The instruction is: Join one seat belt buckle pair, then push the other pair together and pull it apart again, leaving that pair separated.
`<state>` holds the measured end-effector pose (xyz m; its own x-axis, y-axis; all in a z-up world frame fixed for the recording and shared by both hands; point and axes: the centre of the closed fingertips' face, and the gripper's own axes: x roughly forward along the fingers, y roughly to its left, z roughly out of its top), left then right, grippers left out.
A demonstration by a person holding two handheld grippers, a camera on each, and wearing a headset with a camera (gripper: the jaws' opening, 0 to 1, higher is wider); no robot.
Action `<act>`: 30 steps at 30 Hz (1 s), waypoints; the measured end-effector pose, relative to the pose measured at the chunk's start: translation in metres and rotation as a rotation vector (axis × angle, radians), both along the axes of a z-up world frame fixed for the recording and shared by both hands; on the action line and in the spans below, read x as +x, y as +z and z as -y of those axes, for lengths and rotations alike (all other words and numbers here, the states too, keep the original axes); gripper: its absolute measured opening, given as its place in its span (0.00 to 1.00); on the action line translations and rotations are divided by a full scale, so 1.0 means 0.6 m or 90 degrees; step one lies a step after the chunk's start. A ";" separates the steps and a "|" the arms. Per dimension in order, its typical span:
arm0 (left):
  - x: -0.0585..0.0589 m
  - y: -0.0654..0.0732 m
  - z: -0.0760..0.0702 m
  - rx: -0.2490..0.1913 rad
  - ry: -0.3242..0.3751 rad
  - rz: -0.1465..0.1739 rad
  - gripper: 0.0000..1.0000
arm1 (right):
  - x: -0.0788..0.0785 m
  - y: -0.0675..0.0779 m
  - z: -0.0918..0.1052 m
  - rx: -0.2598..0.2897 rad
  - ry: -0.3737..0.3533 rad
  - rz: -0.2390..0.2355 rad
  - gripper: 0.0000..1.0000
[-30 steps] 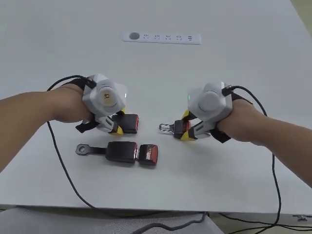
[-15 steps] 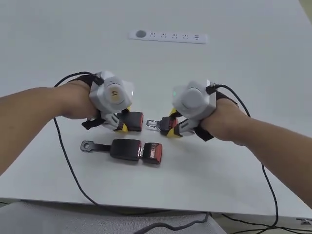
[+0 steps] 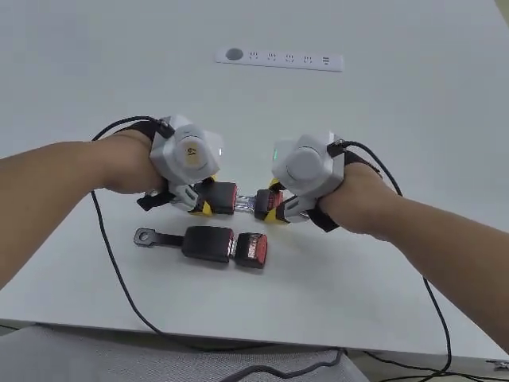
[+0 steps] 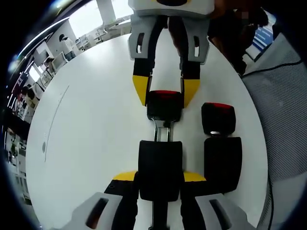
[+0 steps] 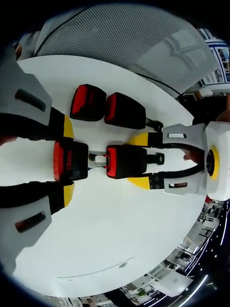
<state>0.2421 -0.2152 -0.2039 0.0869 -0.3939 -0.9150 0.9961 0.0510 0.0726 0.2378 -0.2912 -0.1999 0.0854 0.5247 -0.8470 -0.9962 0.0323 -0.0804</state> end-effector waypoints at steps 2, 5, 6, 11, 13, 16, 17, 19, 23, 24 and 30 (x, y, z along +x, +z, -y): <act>0.000 -0.001 0.000 0.000 -0.004 0.000 0.34 | 0.001 -0.001 -0.004 0.008 0.002 -0.001 0.31; -0.001 0.000 0.002 0.000 -0.011 0.001 0.34 | 0.001 -0.004 -0.010 0.017 0.005 -0.003 0.30; -0.001 0.000 0.002 -0.001 -0.012 0.000 0.34 | 0.003 -0.004 -0.011 0.021 0.006 -0.004 0.30; -0.002 0.000 0.003 -0.011 -0.005 -0.006 0.33 | 0.007 -0.004 -0.014 0.032 0.006 -0.017 0.29; -0.002 -0.001 0.003 -0.011 -0.006 -0.008 0.33 | 0.004 -0.002 -0.017 0.036 0.012 -0.016 0.29; -0.002 -0.001 0.003 -0.017 -0.007 -0.011 0.33 | 0.008 -0.001 -0.019 0.041 0.008 -0.018 0.28; -0.001 -0.001 0.003 -0.019 -0.008 -0.012 0.33 | 0.009 -0.001 -0.020 0.042 0.005 -0.019 0.28; -0.002 -0.001 0.003 -0.025 -0.006 -0.014 0.32 | 0.003 0.001 -0.023 0.042 0.003 -0.019 0.28; 0.000 -0.003 0.001 -0.030 -0.001 -0.009 0.32 | 0.009 0.000 -0.025 0.041 0.000 -0.020 0.28; 0.000 -0.003 0.001 -0.033 0.002 -0.009 0.32 | 0.010 0.000 -0.026 0.041 0.000 -0.020 0.28; -0.001 0.000 0.002 -0.050 0.006 -0.006 0.32 | 0.010 -0.001 -0.029 0.034 0.006 -0.019 0.28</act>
<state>0.2416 -0.2162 -0.2040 0.0822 -0.4641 -0.8819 0.9962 0.0651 0.0586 0.2435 -0.2735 -0.2004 0.0555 0.5703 -0.8196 -0.9984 0.0264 -0.0492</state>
